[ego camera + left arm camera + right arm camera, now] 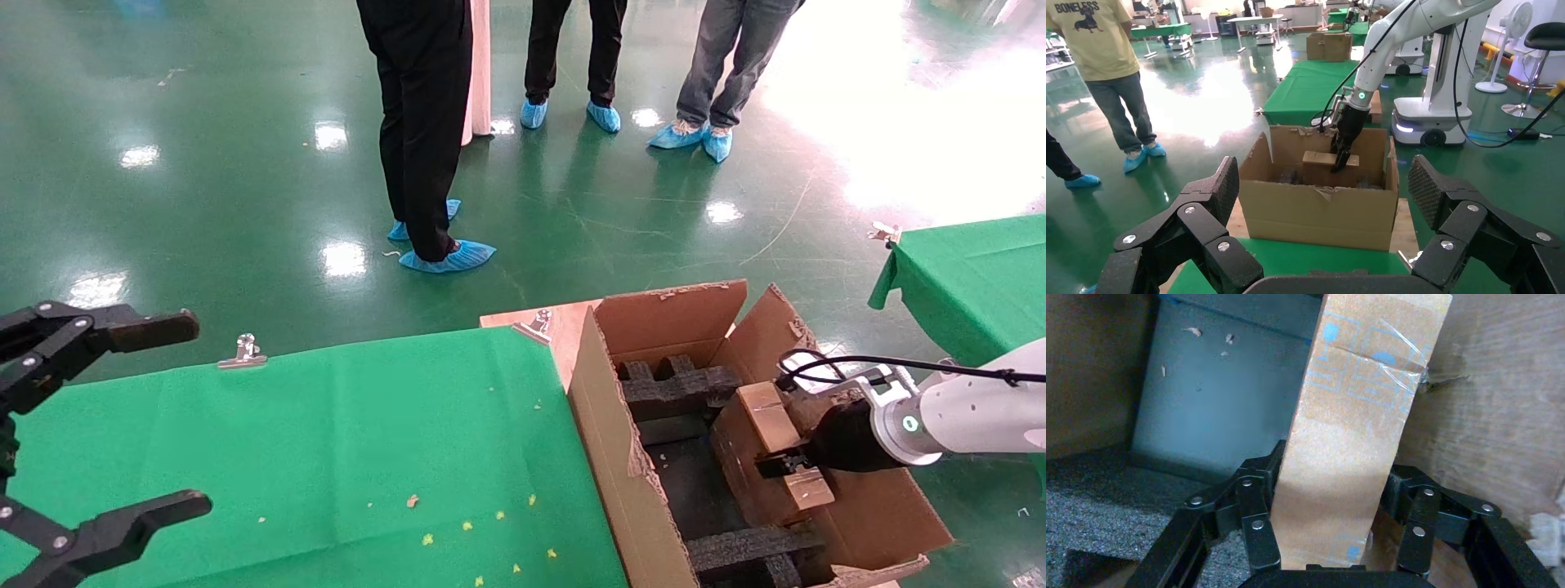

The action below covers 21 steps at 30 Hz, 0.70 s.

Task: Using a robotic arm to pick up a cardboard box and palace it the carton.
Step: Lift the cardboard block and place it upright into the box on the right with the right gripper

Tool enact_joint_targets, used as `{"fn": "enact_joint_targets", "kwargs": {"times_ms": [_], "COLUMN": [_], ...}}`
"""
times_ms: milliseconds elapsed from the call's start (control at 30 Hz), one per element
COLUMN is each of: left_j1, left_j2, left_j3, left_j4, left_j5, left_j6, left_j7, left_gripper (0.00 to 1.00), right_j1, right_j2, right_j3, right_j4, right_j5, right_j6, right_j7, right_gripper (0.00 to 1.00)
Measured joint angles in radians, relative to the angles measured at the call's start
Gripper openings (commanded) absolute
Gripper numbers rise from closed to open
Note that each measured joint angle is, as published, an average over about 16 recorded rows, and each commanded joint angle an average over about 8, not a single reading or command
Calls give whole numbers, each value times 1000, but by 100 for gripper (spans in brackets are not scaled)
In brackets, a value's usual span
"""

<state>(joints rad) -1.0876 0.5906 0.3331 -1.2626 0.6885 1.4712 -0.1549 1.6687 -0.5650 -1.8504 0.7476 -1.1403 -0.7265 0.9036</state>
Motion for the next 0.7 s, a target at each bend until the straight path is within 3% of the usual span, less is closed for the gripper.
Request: {"fn": "enact_joint_targets", "kwargs": {"times_ms": [700], "left_j1": [0], "left_j2": [0], "left_j3": [0], "left_j4": [0], "left_j5": [0], "left_j6": [0], "left_j7": [0], "left_gripper": [100], "right_j1": [42], "right_j2": [25], "right_j3": [3], "right_j4": [43], "right_j5": [-22], "right_j6": [9], "right_j7": [9], "right_gripper": [100]}}
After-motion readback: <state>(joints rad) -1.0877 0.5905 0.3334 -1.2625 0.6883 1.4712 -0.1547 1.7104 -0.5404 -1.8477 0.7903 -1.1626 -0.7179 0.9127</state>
